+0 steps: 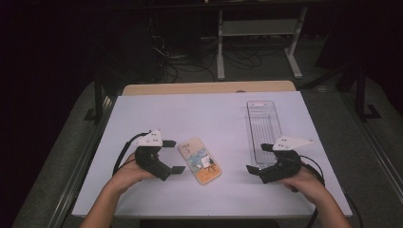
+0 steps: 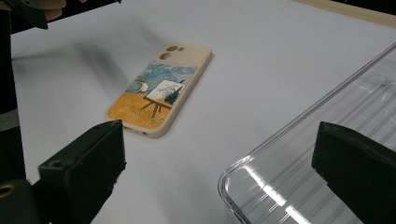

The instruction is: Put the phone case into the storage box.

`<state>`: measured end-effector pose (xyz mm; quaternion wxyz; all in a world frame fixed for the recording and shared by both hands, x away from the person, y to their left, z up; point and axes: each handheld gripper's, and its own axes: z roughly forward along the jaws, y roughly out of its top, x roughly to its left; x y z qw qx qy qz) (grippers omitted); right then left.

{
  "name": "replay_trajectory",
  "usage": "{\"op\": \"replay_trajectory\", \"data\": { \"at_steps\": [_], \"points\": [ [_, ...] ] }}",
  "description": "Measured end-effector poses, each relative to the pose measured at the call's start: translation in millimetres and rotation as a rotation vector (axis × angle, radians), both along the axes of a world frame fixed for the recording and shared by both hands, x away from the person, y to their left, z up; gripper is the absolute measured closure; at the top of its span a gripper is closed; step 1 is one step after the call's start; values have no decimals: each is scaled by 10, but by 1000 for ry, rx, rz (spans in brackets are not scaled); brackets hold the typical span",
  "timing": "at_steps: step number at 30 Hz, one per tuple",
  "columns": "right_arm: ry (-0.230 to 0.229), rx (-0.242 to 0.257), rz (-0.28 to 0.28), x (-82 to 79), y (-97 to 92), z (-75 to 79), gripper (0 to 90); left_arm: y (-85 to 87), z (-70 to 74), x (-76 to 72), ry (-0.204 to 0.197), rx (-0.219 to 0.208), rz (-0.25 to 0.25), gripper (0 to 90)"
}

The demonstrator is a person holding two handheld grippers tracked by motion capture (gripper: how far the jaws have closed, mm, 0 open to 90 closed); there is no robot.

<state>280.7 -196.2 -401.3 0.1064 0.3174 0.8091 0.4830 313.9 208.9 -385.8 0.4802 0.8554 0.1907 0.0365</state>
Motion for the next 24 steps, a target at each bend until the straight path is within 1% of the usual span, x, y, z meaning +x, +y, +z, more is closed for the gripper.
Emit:
{"op": "replay_trajectory", "data": {
  "at_steps": [2,3,5,6,12,13,16,18,23,24],
  "points": [
    [-1,3,0,4,1,0,22,-29,8,15,-5,-2,-6,0],
    [1,4,0,5,0,0,22,-45,11,13,2,-5,-4,0],
    [2,4,0,4,-1,0,22,-79,18,25,-2,-6,-10,0],
    [6,3,-1,-1,0,2,22,-90,25,30,-6,0,-17,0],
    [6,0,0,-4,-2,0,22,-173,51,46,-7,-9,-17,0],
    [6,-1,-1,-6,0,0,22,-214,59,69,-7,-20,-21,0],
    [7,-6,-3,-11,5,1,22,-263,60,100,-10,-17,-25,0],
    [6,-6,-5,-10,6,1,22,-293,59,115,-4,-21,-24,0],
    [6,-4,-5,-7,4,0,22,-361,43,158,-4,-19,-32,0],
    [5,-4,-5,-7,4,0,22,-381,39,160,4,-20,-31,0]
  ]
}}
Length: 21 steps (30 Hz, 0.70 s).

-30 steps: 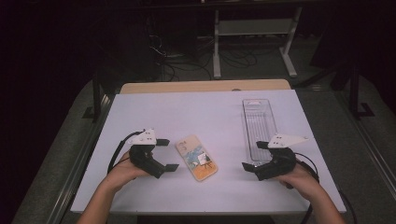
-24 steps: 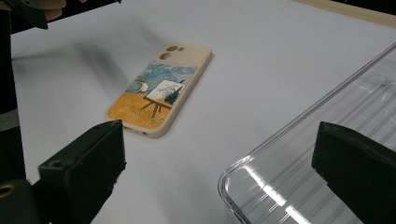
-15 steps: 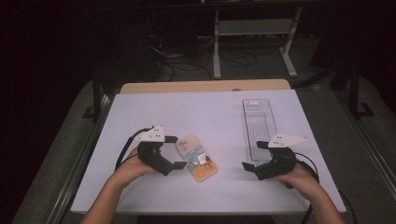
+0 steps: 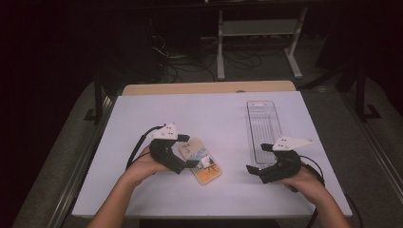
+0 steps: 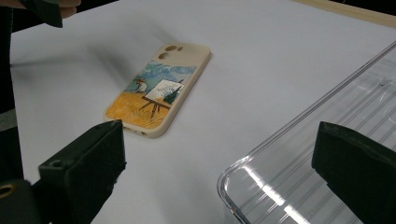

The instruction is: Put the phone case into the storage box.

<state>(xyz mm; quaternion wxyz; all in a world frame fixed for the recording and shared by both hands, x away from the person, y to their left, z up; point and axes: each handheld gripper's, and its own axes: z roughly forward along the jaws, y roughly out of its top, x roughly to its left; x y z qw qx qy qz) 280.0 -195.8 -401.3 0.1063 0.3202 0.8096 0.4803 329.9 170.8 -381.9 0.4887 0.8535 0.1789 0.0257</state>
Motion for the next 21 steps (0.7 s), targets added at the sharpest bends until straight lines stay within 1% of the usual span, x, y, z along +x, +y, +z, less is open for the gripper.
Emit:
{"op": "replay_trajectory", "data": {
  "at_steps": [3,5,6,8,9,10,11,13,14,15,16,18,20,21],
  "points": [
    [0,-1,-1,-2,1,0,22,-37,-11,22,-5,6,-7,0],
    [1,-3,-3,-5,4,1,22,-101,-23,46,-2,12,-11,0],
    [2,-3,-4,-5,5,1,22,-101,-23,46,-2,12,-11,0],
    [2,-3,-4,-6,5,1,22,-158,-31,66,5,5,-15,0],
    [2,-3,-4,-6,6,1,22,-175,-38,82,-2,4,-20,0],
    [2,-3,-4,-6,6,1,22,-190,-39,85,8,8,-19,0],
    [2,-3,-4,-6,6,0,22,-205,-45,96,3,6,-24,0],
    [1,-4,-4,-6,6,0,22,-243,-54,108,13,7,-26,0],
    [1,-4,-4,-7,6,0,22,-260,-56,121,5,8,-33,0],
    [2,-4,-4,-8,6,1,22,-283,-60,121,10,4,-33,0],
    [3,-4,-4,-8,6,1,22,-300,-59,129,4,12,-40,0],
    [3,-5,-3,-8,7,1,22,-351,-73,135,5,10,-47,0],
    [5,-2,-3,-6,7,1,22,-388,-86,150,3,19,-57,1],
    [4,-2,-2,-5,6,1,22,-405,-91,151,2,21,-63,25]
  ]
}}
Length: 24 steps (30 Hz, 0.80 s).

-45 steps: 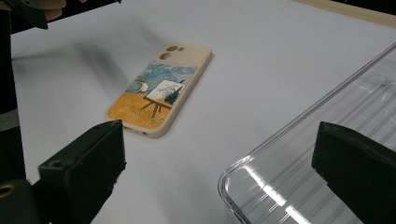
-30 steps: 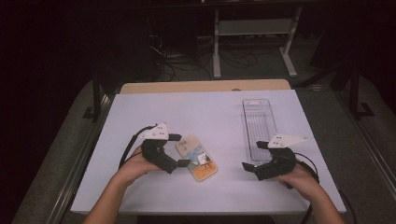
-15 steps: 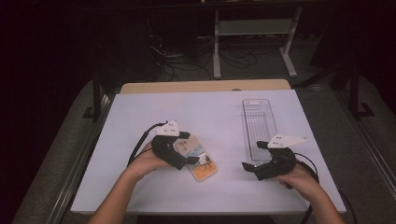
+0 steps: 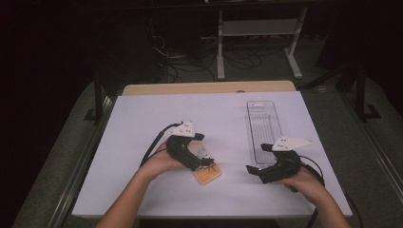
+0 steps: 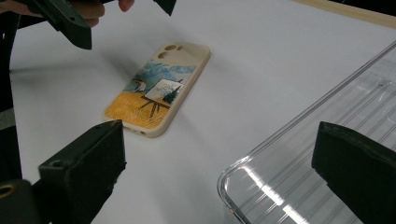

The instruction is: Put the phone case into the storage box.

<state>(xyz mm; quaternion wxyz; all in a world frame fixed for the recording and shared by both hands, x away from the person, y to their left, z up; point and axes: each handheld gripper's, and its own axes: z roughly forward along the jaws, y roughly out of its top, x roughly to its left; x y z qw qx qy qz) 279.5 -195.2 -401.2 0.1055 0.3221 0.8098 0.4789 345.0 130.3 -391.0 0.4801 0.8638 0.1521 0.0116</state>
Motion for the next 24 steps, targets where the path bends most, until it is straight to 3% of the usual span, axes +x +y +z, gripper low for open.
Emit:
{"op": "replay_trajectory", "data": {
  "at_steps": [11,17,20,24],
  "points": [
    [-8,-2,2,5,-4,-1,22,-181,-61,-2,-16,15,-8,138],
    [-6,0,1,6,-5,-1,23,-274,-120,-8,5,26,-15,190],
    [-7,-2,1,5,-4,-1,23,-340,-163,-19,30,44,-19,216],
    [-6,-2,0,2,-1,-1,23,-385,-207,-29,33,68,-22,281]
  ]
}}
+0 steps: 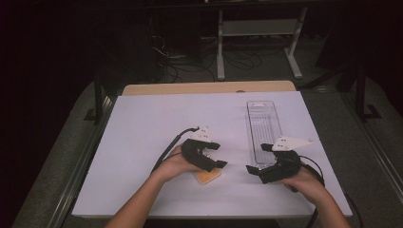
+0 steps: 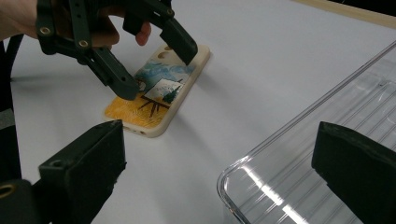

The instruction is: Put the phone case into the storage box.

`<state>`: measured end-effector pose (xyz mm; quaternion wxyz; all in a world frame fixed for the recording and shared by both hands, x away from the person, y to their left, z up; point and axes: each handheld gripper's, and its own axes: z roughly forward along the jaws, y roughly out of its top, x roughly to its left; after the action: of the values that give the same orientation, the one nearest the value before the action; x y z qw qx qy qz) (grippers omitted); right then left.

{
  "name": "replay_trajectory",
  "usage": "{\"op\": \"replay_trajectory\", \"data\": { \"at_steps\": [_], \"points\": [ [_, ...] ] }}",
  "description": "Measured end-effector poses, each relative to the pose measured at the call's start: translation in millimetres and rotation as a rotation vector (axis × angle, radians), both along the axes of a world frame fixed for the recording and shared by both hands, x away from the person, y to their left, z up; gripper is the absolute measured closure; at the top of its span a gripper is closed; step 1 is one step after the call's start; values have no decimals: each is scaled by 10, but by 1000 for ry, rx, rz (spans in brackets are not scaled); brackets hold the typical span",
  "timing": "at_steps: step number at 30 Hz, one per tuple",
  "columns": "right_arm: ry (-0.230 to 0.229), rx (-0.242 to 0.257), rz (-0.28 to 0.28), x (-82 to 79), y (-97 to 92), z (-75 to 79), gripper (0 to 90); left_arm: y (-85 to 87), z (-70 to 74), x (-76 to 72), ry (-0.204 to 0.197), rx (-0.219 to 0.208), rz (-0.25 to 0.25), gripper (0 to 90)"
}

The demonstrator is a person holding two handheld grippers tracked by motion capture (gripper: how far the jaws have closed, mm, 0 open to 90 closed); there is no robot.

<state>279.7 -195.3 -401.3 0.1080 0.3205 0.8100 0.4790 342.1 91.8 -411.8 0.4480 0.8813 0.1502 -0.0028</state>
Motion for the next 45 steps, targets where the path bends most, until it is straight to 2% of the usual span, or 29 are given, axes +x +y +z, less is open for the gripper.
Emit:
{"op": "replay_trajectory", "data": {
  "at_steps": [6,7,9,12,15,21,25,28,31,37,45],
  "points": [
    [1,1,1,1,-2,0,23,-54,-60,-9,22,10,-4,379],
    [1,1,2,1,-2,0,23,-77,-86,-6,13,30,-18,398],
    [0,1,2,2,-3,-1,23,-101,-108,-17,14,35,-2,457],
    [-1,2,3,4,-4,-1,23,-117,-134,-8,23,46,-4,554],
    [-2,2,3,5,-5,-2,23,-129,-157,-4,43,49,8,629],
    [-2,3,3,6,-6,-3,23,-144,-187,0,72,64,2,769],
    [-2,2,4,6,-6,-3,23,-173,-210,-12,69,92,-14,852],
    [-2,2,4,5,-5,-3,23,-209,-236,-41,63,103,-2,892],
    [-7,2,7,9,-6,-4,23,-231,-258,-54,73,104,3,894],
    [-5,-1,7,4,-4,-4,23,-254,-304,-70,88,151,22,895],
    [-6,-2,7,3,-5,-3,23,-237,-304,-100,83,176,26,896]
  ]
}}
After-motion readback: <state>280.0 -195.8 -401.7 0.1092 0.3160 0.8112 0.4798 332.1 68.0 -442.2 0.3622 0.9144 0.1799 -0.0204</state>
